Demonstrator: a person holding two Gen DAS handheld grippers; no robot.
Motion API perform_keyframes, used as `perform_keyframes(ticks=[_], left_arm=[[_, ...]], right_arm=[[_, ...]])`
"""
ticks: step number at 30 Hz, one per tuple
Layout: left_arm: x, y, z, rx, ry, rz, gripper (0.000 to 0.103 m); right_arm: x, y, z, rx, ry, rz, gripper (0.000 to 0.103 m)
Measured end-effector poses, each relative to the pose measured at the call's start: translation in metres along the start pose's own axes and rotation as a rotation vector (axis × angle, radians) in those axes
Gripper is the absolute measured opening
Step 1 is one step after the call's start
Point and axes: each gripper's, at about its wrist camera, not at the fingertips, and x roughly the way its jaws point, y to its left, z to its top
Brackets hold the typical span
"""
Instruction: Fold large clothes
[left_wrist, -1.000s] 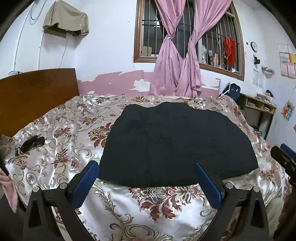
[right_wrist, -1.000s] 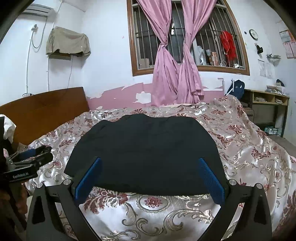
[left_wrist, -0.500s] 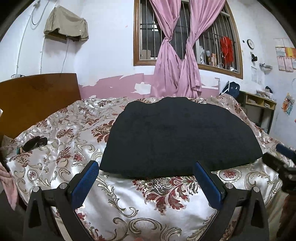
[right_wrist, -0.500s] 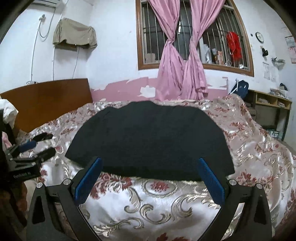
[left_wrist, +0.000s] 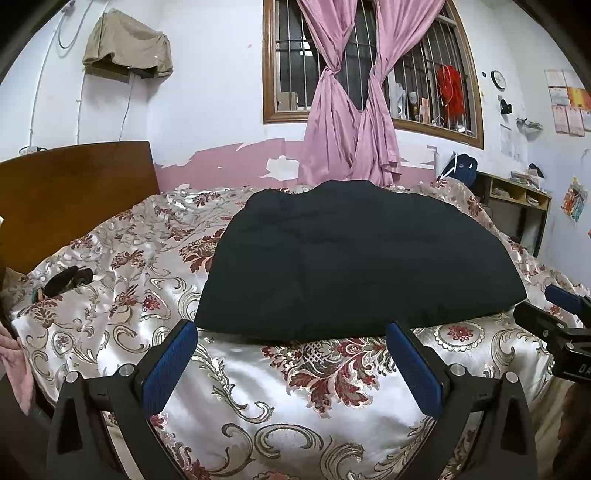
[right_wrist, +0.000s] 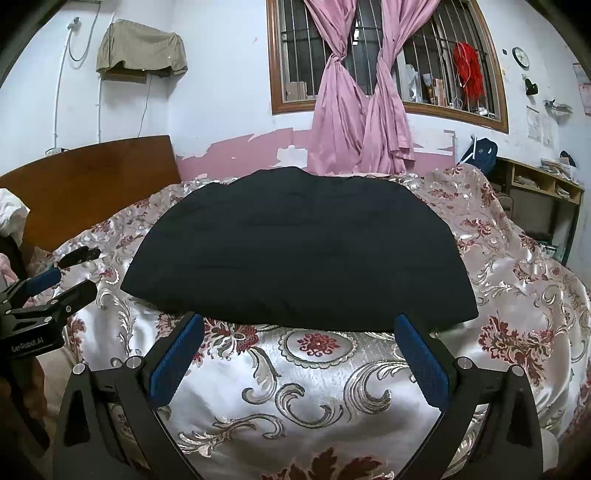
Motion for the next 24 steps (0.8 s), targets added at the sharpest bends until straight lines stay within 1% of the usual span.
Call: perform_keyframes(ticks=[24], left_arm=[[0.0001,0.0020,-0.0004,0.001,-0.001,0.009,0.103]], right_arm=[[0.0022,0.0007,-0.0003,-0.003,0.000,0.001,0.101]])
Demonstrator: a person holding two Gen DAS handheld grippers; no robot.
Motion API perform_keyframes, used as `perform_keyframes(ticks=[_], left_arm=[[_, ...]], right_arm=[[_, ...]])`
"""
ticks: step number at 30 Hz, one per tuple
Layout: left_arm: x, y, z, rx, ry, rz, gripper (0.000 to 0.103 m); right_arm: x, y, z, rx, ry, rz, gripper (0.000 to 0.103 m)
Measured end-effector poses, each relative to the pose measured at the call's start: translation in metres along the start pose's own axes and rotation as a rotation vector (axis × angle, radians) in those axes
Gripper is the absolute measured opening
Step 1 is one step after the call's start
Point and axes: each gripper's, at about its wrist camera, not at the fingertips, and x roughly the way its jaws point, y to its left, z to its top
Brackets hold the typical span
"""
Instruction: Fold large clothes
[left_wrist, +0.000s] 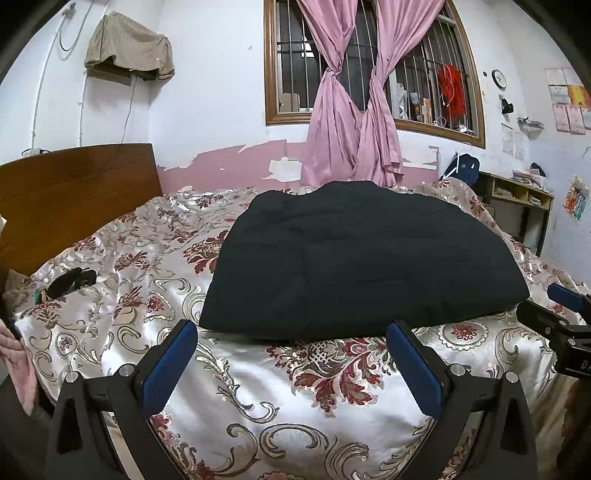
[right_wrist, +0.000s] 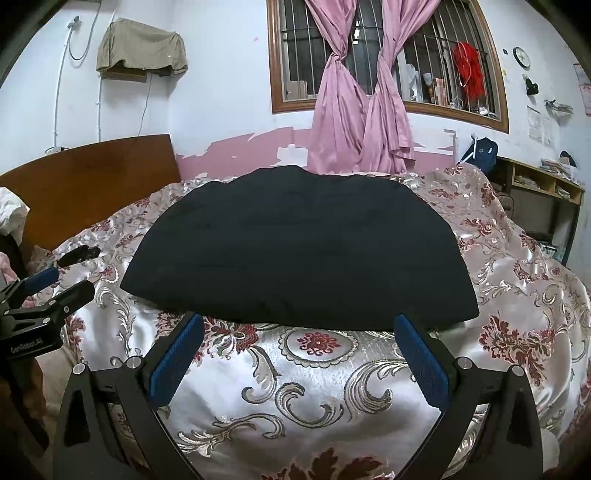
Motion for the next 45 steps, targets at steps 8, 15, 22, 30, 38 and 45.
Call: perform_keyframes(ticks=[8,15,22,30,38,45], left_arm=[[0.0002,0.0009,0.0000,0.000,-0.001,0.001,0.103],[-0.0001,0.0003,-0.0002,0.001,-0.001,0.001,0.103],[0.0001,0.0005,-0.0004,0.001,-0.001,0.000,0.103],[0.0001,0.0012,-0.0006,0.000,0.000,0.000,0.103],[-0.0003,0.0041,0.0007,-0.001,0.003,-0.001,0.103],[-0.0007,0.0024,0.0002,-0.002,0.003,-0.001,0.103]], right_arm=[[-0.0001,-0.0004,0.0001,0.000,0.001,0.001,0.101],[0.0000,0.0001,-0.0002,0.001,0.002,0.000,0.101],[0.0000,-0.0011,0.0000,0.000,0.001,0.001,0.101],[0.0000,-0.0011,-0.0001,-0.001,0.002,0.001,0.101],[0.0002,-0.0003,-0.0003,0.000,0.004,0.000,0.101],[0.0007,0.0000,-0.0004,0.000,0.004,-0.001,0.101]])
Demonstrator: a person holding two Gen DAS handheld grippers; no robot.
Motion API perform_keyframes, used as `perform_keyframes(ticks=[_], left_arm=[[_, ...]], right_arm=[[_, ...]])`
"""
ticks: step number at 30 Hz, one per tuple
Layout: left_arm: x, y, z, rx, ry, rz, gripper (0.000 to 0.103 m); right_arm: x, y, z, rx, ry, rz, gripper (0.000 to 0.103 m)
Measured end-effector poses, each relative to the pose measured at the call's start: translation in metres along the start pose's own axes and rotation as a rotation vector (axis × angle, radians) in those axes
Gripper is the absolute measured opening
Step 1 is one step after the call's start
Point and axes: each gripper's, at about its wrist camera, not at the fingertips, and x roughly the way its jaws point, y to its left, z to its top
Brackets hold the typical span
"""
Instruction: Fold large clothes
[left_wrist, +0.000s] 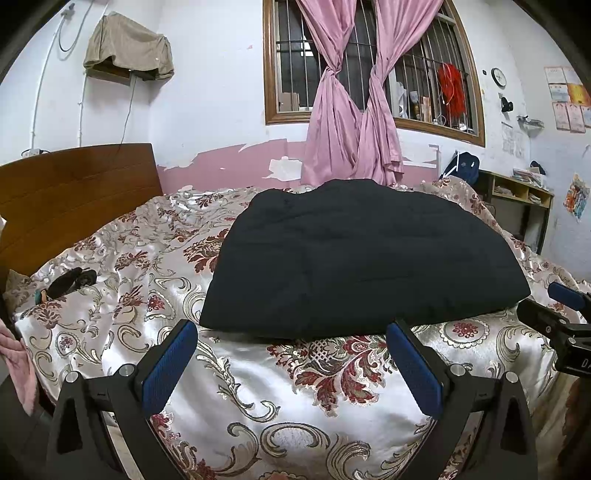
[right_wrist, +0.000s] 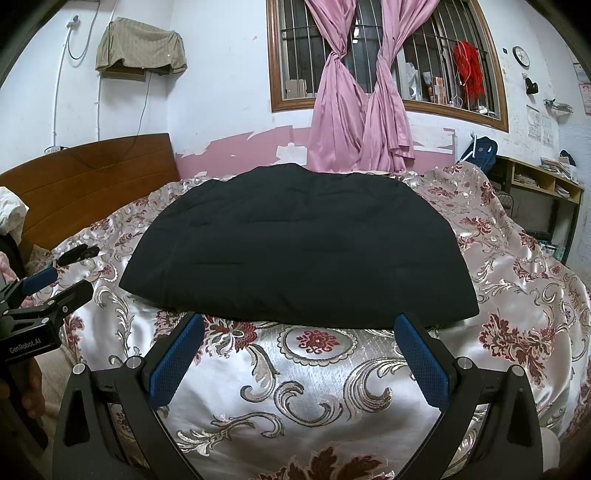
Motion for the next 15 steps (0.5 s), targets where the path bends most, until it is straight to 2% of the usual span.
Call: perform_keyframes(ticks=[15], left_arm=[[0.0015,0.0026,-0.0007,0.002,0.003,0.000,0.103]], right_arm=[[-0.0004,0.0005,0.0003,0.000,-0.001,-0.001,0.101]])
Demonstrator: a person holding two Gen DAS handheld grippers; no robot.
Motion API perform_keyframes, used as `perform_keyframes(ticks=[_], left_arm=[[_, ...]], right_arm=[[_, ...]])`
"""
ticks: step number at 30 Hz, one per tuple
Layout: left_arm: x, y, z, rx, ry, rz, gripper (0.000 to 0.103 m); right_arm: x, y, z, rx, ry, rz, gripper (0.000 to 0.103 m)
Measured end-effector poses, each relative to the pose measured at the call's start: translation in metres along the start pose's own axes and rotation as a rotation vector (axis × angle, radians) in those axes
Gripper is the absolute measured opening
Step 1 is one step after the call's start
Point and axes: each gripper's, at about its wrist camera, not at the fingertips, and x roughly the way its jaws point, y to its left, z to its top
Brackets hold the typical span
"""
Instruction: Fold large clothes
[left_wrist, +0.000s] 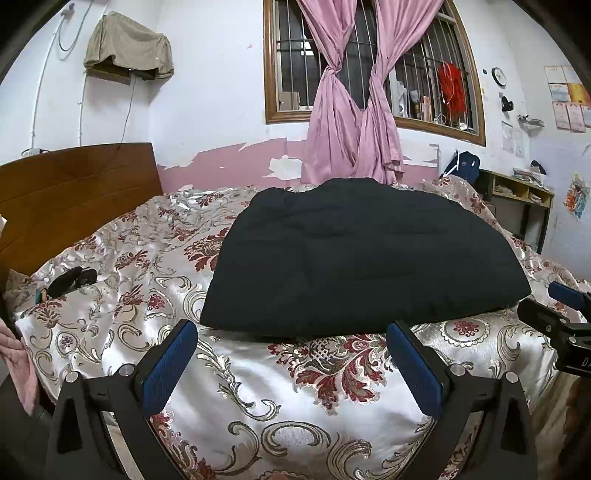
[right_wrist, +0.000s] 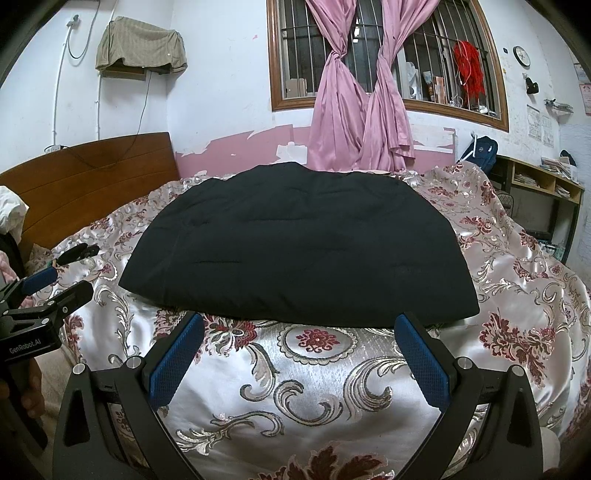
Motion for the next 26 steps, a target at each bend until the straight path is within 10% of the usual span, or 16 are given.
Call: perform_keyframes(ticks=[26], left_arm=[[0.009,0.006,-0.007,-0.015,0.039,0.004,0.103]], right_arm=[[0.000,0.001,0.001,0.001,0.002,-0.001,0.101]])
